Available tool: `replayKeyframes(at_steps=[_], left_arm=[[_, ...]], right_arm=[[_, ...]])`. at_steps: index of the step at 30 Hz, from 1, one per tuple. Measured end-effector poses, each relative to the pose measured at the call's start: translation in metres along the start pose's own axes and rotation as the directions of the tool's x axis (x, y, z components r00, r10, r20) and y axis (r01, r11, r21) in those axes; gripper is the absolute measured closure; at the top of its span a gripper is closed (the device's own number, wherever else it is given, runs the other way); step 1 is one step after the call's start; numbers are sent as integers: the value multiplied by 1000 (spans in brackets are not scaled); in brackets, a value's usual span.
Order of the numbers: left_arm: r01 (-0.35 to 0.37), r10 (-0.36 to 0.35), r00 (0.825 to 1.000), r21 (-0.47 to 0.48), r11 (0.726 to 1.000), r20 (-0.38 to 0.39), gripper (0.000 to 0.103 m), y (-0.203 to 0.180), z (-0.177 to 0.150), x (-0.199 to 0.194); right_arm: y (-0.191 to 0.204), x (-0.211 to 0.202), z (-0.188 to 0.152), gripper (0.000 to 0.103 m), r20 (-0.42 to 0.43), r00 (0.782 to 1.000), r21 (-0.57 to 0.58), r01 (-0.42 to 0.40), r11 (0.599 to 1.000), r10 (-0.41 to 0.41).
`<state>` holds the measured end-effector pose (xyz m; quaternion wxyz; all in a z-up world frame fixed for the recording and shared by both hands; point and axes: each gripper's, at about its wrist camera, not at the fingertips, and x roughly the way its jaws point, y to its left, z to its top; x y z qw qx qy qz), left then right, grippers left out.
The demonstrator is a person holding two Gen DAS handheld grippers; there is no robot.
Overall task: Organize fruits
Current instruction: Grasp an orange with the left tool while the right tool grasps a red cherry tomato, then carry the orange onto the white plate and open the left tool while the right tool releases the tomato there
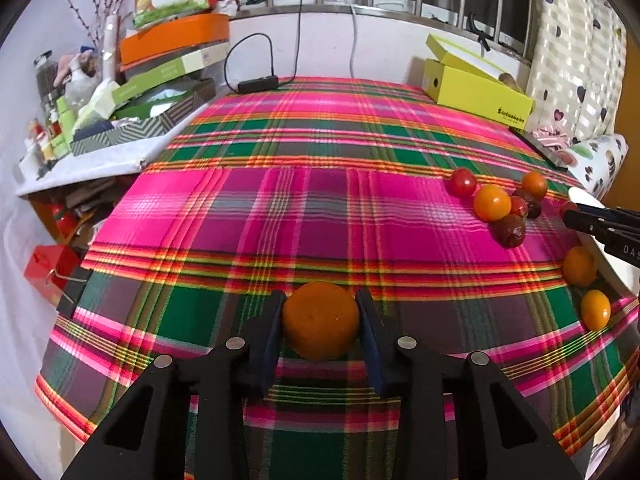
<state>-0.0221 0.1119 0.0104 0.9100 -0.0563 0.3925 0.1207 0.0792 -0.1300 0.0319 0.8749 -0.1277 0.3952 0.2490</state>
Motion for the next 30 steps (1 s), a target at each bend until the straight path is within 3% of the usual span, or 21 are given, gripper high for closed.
replayKeyframes(at_steps=[9, 16, 22, 30], left_arm=[[91, -93, 995, 67, 994, 26, 58, -38, 19, -7], [192, -200, 979, 165, 967, 34, 59, -90, 38, -5], [297, -312, 950, 256, 920, 21, 59, -144, 56, -1], [435, -456, 889, 364, 823, -32, 59, -219, 83, 15]], right_arm=[[-21, -31, -9, 73, 62, 998, 66, 10, 998, -15], [-61, -47, -26, 73, 65, 995, 152, 70, 986, -81], [-98, -54, -38, 73, 58, 990, 233, 109, 966, -126], [-132, -46, -42, 73, 41, 991, 273, 114, 955, -130]])
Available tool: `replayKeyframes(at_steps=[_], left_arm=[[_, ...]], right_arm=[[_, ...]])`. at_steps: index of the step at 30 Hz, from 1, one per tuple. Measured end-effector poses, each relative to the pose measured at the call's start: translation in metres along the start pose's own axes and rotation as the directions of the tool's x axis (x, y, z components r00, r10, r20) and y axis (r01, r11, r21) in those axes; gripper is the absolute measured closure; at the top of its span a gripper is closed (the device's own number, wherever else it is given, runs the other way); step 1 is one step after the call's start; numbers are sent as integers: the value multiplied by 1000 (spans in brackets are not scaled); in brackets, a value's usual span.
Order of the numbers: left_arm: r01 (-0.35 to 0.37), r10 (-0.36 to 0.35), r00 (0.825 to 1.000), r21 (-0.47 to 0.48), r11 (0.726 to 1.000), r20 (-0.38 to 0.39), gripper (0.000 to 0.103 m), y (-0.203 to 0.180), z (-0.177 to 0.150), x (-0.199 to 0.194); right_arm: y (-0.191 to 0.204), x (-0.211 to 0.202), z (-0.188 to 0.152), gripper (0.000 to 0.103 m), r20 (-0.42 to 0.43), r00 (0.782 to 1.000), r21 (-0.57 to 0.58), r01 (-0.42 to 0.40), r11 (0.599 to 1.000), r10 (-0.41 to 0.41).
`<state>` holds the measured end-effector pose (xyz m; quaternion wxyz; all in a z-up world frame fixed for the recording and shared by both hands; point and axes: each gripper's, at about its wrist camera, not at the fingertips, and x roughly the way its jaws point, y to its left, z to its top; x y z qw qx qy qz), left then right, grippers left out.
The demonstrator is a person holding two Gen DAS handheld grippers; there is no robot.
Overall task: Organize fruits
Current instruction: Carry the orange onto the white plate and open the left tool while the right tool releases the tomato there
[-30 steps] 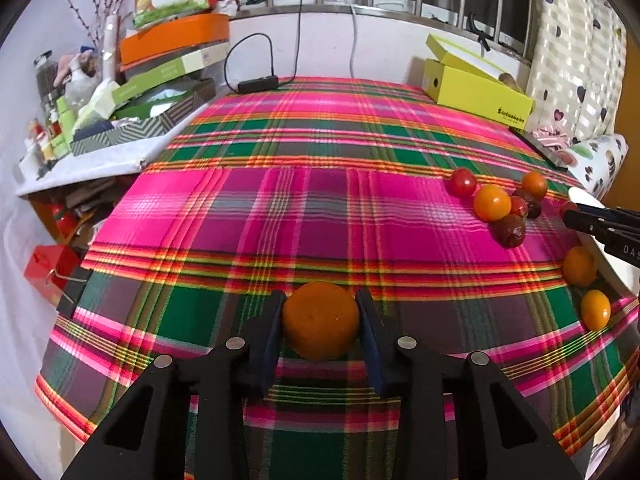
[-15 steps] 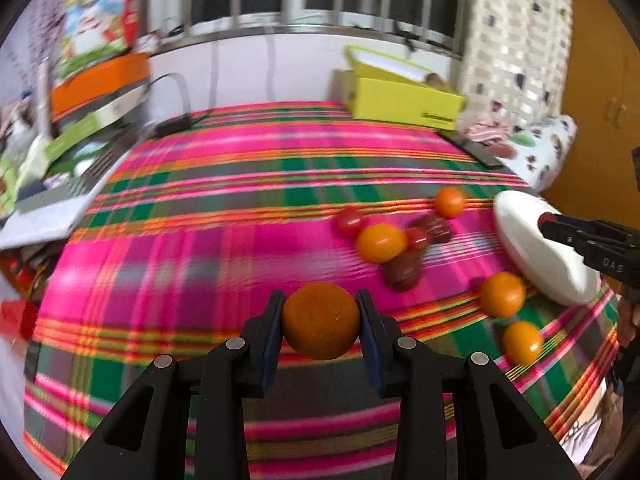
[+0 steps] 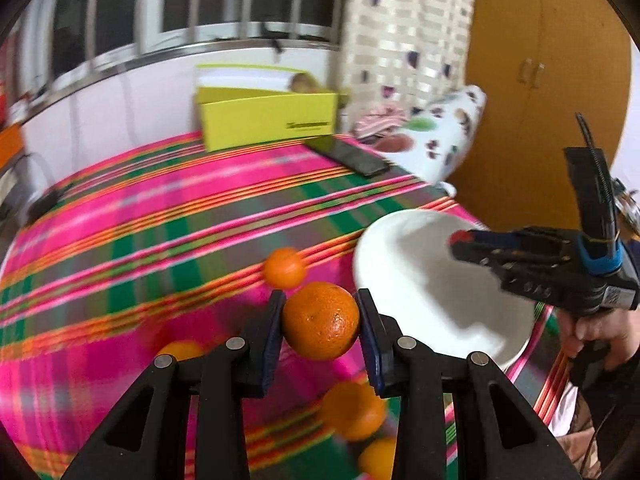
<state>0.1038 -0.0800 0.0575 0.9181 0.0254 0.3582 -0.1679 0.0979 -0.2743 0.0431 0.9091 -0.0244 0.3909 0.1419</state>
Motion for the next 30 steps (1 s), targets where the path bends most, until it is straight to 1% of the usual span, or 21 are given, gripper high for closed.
replayKeyframes(at_steps=[3, 7, 10, 15, 19, 21, 23, 25, 27, 30], left_arm=[[63, -63, 998, 34, 997, -7, 59, -14, 13, 17], [111, -109, 993, 78, 991, -35, 59, -28, 23, 42], [131, -127, 991, 108, 985, -49, 59, -37, 26, 56], [164, -154, 985, 124, 979, -82, 59, -43, 28, 75], [194, -182, 978, 128, 973, -101, 59, -47, 28, 81], [175, -158, 981, 159, 972, -112, 58, -51, 29, 84], [159, -133, 980, 174, 972, -149, 58, -55, 28, 90], [161, -130, 975, 168, 973, -178, 58, -55, 28, 94], [150, -115, 975, 184, 971, -192, 58, -57, 28, 97], [153, -112, 972, 192, 969, -207, 58, -60, 28, 99]], right_arm=[[-10, 7, 2, 73, -9, 1000, 7, -5, 1000, 5], [-20, 14, 6, 73, -22, 1000, 10, -12, 1000, 13], [-25, 20, 8, 73, -34, 999, 8, -15, 1000, 15], [-30, 29, 10, 73, -49, 999, -2, -19, 1000, 18], [-32, 35, 12, 73, -60, 998, -7, -21, 1000, 21], [-32, 37, 11, 73, -65, 998, -10, -25, 1000, 24], [-33, 39, 11, 73, -70, 997, -11, -26, 1000, 25], [-33, 39, 11, 73, -70, 997, -12, -31, 999, 30], [-33, 39, 11, 73, -73, 997, -17, -33, 999, 31], [-32, 40, 12, 73, -81, 996, -17, -34, 999, 33]])
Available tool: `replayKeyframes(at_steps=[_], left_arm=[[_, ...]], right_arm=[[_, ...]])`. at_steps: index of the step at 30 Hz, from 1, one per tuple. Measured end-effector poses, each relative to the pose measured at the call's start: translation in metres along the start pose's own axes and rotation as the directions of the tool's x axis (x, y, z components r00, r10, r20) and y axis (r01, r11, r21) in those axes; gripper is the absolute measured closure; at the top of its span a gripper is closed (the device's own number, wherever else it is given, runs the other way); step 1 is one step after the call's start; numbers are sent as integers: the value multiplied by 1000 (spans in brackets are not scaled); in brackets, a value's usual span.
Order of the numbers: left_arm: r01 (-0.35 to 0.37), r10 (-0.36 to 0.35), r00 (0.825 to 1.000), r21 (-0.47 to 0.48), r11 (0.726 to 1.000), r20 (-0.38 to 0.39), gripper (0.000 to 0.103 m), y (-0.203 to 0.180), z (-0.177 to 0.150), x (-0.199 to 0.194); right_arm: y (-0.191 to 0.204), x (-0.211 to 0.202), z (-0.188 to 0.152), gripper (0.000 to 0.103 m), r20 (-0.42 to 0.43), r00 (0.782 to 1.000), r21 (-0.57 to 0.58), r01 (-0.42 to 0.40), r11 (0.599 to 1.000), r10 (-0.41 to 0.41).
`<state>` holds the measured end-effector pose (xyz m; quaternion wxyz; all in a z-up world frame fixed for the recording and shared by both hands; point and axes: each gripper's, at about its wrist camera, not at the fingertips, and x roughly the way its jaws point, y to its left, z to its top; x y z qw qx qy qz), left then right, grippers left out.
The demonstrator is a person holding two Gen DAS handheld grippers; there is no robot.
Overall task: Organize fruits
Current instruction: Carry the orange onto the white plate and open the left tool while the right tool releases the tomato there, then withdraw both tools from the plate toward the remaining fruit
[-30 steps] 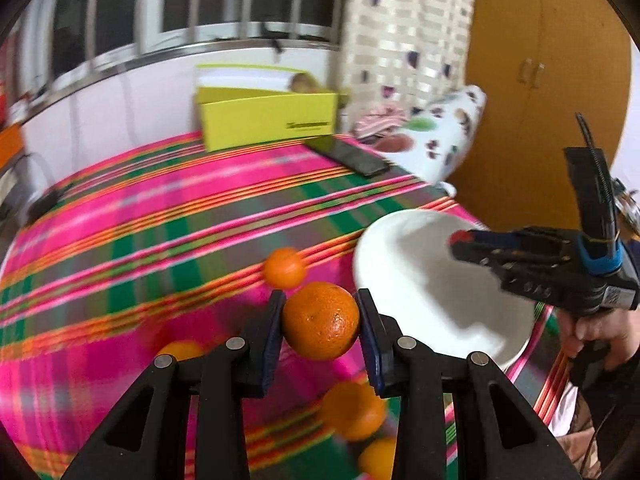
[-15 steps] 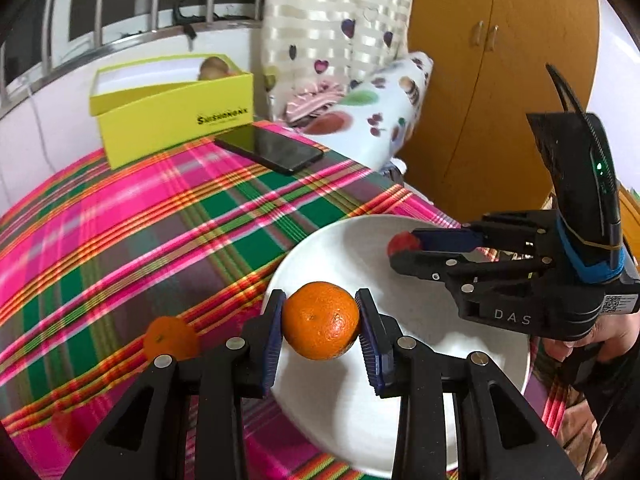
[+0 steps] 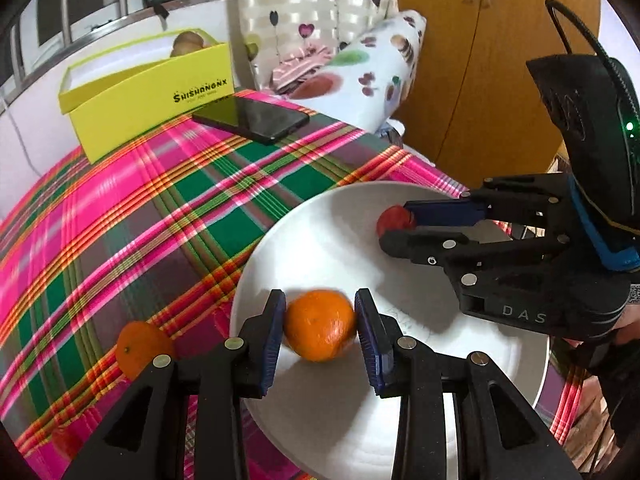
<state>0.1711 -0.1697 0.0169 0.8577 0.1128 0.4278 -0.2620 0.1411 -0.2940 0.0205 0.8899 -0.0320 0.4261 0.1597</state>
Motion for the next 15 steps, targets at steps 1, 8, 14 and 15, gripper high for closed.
replayKeyframes(at_steps=[1, 8, 14, 15], left_arm=[[-2, 2, 1000, 1, 1000, 0, 58, 0, 0, 0], [-6, 6, 1000, -19, 1000, 17, 56, 4, -3, -8], [-6, 10, 998, -56, 998, 65, 55, 6, -11, -31], [-7, 12, 997, -68, 998, 73, 55, 7, -13, -36]], right_arm=[[0, 0, 0, 73, -3, 1000, 1, -1, 1000, 1], [1, -6, -2, 72, 2, 1000, 2, 6, 1000, -6], [5, -21, -6, 67, 29, 1000, 8, 12, 1000, -12], [6, -24, -7, 67, 32, 999, 12, 13, 1000, -14]])
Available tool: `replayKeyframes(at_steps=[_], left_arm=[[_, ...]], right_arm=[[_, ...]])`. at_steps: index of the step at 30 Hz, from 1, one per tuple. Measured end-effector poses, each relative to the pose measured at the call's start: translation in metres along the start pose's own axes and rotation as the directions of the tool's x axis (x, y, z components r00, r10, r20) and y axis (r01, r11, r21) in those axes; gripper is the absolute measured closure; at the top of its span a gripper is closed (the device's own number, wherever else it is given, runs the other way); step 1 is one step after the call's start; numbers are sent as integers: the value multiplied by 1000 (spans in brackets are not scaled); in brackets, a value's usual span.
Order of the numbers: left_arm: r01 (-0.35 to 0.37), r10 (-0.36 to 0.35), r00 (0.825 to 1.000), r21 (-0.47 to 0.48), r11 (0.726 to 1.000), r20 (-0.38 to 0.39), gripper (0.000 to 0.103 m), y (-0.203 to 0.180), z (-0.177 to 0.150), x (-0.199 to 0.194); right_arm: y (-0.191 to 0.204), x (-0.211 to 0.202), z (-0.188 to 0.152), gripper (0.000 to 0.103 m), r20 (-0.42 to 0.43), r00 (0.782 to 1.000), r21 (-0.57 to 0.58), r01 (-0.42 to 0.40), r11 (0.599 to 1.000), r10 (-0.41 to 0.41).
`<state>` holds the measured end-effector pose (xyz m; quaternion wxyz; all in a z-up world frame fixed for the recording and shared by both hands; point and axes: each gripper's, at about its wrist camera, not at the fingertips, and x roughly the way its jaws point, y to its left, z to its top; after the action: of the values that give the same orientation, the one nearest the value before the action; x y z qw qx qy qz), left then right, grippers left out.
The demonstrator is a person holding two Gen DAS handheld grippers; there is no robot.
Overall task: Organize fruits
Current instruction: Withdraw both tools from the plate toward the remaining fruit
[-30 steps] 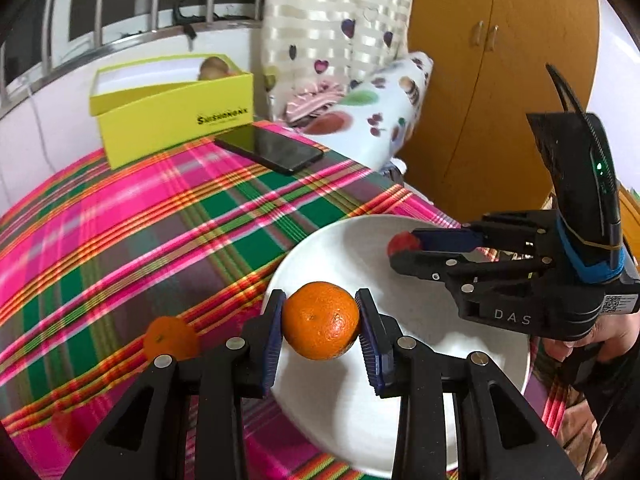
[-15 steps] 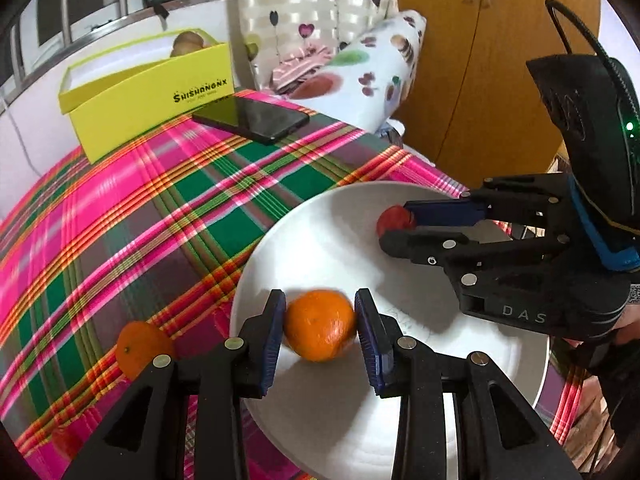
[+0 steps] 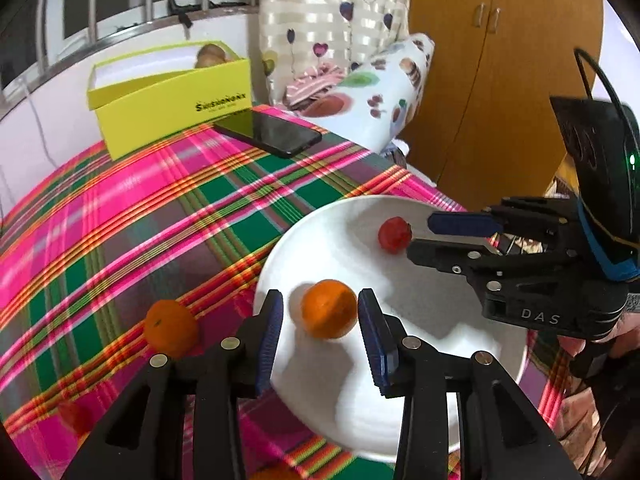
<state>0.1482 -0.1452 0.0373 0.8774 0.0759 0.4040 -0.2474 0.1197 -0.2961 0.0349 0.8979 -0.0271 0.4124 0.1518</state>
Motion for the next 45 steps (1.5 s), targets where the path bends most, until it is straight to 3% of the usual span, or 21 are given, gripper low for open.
replayKeyframes(at_steps=[15, 27, 45], left_arm=[[-63, 74, 992, -110, 992, 97, 55, 22, -42, -65], [-105, 127, 985, -182, 978, 113, 55, 46, -81, -98], [-146, 178, 979, -268, 952, 102, 55, 78, -111, -128]], right_arm=[[31, -47, -27, 67, 59, 998, 25, -22, 999, 21], [65, -57, -37, 67, 61, 996, -9, -62, 998, 63], [111, -62, -35, 67, 46, 987, -89, -148, 985, 153]])
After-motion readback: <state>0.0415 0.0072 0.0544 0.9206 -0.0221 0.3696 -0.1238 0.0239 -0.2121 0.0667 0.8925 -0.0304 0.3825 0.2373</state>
